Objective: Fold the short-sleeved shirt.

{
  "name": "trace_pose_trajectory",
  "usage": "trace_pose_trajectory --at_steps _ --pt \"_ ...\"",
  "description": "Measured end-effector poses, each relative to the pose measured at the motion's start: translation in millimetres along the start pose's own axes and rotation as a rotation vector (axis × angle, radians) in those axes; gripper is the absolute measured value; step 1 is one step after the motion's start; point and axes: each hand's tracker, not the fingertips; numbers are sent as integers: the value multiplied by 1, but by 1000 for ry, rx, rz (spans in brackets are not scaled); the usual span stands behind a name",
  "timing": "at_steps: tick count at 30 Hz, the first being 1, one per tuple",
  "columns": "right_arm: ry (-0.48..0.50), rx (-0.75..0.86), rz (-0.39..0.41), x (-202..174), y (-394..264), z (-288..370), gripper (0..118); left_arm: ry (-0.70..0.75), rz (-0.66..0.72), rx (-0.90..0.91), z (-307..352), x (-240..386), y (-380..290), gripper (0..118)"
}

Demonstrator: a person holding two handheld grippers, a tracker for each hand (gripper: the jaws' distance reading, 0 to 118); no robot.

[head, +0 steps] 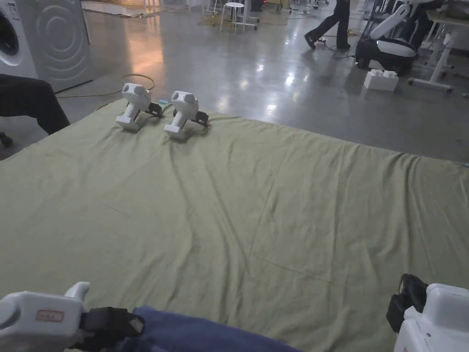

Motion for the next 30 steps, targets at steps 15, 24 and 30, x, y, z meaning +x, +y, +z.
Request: trace_pose_trajectory --at_steps 15,24,30 --pt "8 -46 -5 -2 -7 -1 6 -70 66 47 -31 4 -7 14" --pt "17 -46 3 1 -5 -2 6 45 -73 100 5 35 7 12" --pt "26 -40 -6 3 -4 -3 6 244 -144 171 59 55 20 12"
